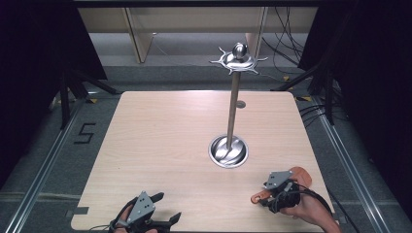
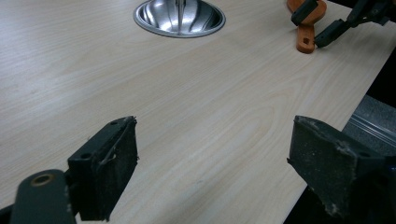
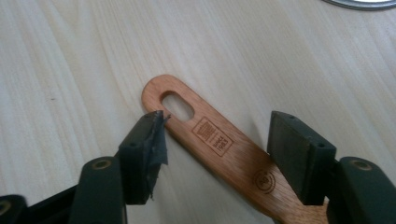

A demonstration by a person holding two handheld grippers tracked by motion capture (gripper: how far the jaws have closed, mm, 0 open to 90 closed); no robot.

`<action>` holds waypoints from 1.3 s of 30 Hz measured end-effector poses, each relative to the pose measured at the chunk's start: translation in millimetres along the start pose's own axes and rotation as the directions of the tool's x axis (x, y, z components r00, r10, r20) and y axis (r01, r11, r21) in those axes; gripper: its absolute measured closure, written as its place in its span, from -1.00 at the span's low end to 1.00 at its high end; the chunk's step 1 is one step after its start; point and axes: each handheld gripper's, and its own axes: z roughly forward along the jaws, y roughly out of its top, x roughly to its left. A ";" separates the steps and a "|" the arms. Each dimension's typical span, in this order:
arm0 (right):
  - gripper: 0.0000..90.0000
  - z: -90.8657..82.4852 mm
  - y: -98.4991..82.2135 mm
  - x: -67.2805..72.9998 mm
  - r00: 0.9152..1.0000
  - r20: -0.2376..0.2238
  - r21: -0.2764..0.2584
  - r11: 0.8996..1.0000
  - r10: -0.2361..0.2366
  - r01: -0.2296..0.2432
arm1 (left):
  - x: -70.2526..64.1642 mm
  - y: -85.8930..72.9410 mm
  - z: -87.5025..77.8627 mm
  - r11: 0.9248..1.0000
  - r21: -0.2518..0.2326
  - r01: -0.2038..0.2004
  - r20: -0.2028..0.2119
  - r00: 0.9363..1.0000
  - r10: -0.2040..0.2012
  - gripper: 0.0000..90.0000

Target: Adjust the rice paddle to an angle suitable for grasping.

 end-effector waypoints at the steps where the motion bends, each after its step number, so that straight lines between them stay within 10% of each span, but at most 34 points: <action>1: -0.09 0.0 1.3 -1.2 1.000 -0.009 0.004 1.000 -0.014 0.014 | 0.3 0.1 0.0 1.000 -0.002 0.000 0.000 1.000 0.000 -0.67; 12: 0.24 8.2 32.6 -14.1 0.993 -0.114 0.173 0.983 -0.040 0.059 | 0.8 0.1 -0.7 1.000 -0.005 0.007 -0.006 1.000 -0.007 -0.67; 39: 0.46 12.0 51.2 -21.2 0.994 -0.098 0.375 0.924 -0.037 0.072 | 0.7 -0.2 -0.8 1.000 -0.008 0.011 -0.010 1.000 -0.011 -0.67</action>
